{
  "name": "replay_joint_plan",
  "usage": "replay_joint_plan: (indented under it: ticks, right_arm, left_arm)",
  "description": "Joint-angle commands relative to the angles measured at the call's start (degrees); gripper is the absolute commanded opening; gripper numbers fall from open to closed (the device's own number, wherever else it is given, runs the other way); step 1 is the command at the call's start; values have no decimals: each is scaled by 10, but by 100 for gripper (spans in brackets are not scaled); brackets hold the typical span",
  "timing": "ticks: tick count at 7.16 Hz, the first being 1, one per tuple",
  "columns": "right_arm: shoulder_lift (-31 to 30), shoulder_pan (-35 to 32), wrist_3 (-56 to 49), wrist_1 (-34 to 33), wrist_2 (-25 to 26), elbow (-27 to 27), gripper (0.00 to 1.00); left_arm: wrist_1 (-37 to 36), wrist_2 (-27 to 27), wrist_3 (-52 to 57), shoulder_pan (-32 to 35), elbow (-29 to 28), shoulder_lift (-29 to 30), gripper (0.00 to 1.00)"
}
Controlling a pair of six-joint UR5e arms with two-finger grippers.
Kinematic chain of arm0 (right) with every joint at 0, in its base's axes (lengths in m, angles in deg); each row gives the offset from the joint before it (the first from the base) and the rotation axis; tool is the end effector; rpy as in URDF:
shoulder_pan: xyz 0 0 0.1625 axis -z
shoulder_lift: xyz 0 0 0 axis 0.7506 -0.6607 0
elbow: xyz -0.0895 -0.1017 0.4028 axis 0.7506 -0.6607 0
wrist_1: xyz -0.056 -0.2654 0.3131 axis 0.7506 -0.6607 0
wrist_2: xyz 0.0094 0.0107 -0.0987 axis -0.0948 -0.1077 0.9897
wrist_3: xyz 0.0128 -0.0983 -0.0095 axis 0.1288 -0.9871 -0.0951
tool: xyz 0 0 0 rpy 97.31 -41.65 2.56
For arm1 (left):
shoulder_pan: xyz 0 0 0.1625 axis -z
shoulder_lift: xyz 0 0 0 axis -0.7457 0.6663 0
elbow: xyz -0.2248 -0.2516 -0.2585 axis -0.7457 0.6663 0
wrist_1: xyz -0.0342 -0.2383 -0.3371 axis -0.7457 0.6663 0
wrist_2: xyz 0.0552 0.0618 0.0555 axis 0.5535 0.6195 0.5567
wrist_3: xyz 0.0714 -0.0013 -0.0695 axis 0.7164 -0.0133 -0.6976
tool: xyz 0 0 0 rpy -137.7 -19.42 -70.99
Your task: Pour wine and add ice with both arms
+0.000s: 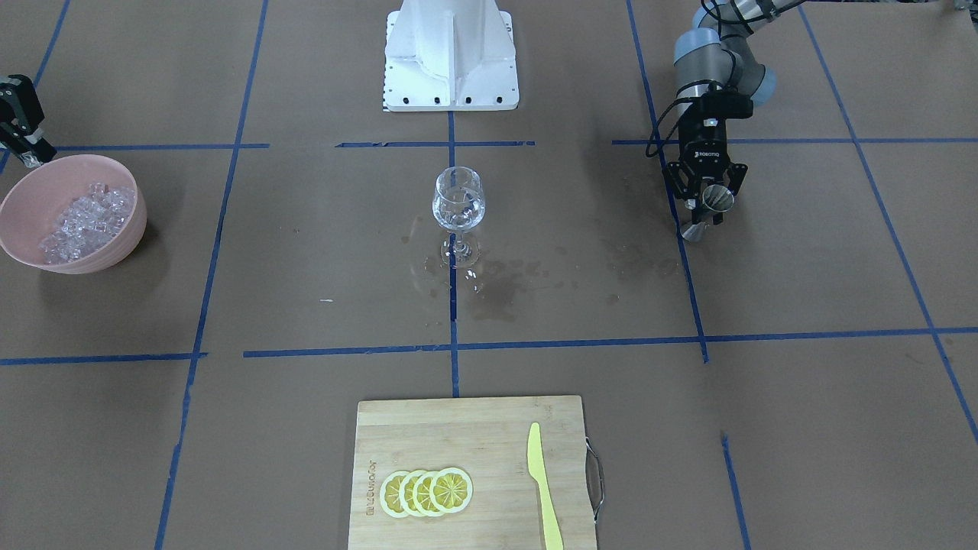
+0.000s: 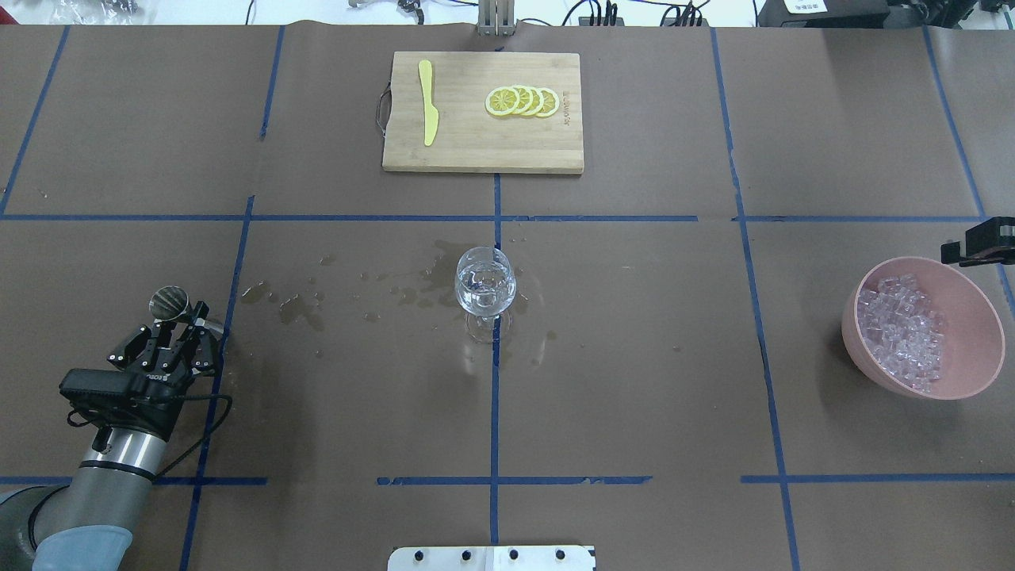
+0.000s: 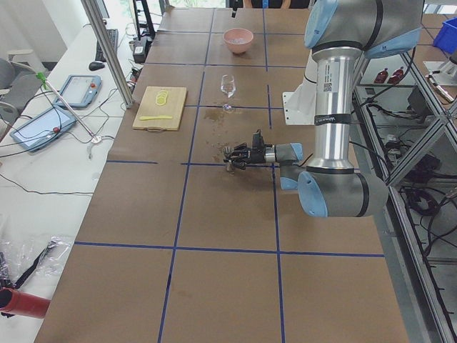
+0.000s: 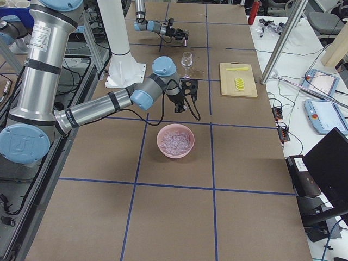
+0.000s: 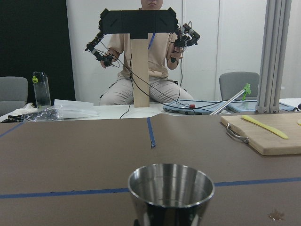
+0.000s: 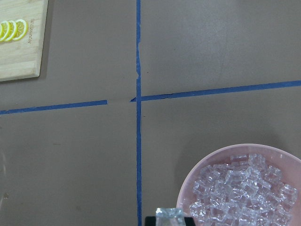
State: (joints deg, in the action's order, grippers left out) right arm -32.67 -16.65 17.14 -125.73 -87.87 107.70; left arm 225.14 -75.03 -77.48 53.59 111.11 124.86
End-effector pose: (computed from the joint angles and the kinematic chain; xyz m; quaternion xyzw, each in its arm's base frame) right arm -0.0969 -0.3784 0.4058 0.1029 -0.4781 0.0776 0.8688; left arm 0.4158 -0.2682 0.5294 0.5871 0.3097 -0.2133 0.7169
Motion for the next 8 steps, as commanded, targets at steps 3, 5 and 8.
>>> replay_joint_plan:
  ticks: [3,5,8]
  right_arm:
    - [1,1,0,0,0,7,0]
    - [1,1,0,0,0,8,0]
    - [2,1,0,0,0,8,0]
  left_arm:
    - [0,-4,1,1,-1,-2,44]
    - [0,-5,2,2,-1,-3,52]
    - [0,-5,5,2,-1,-9,99]
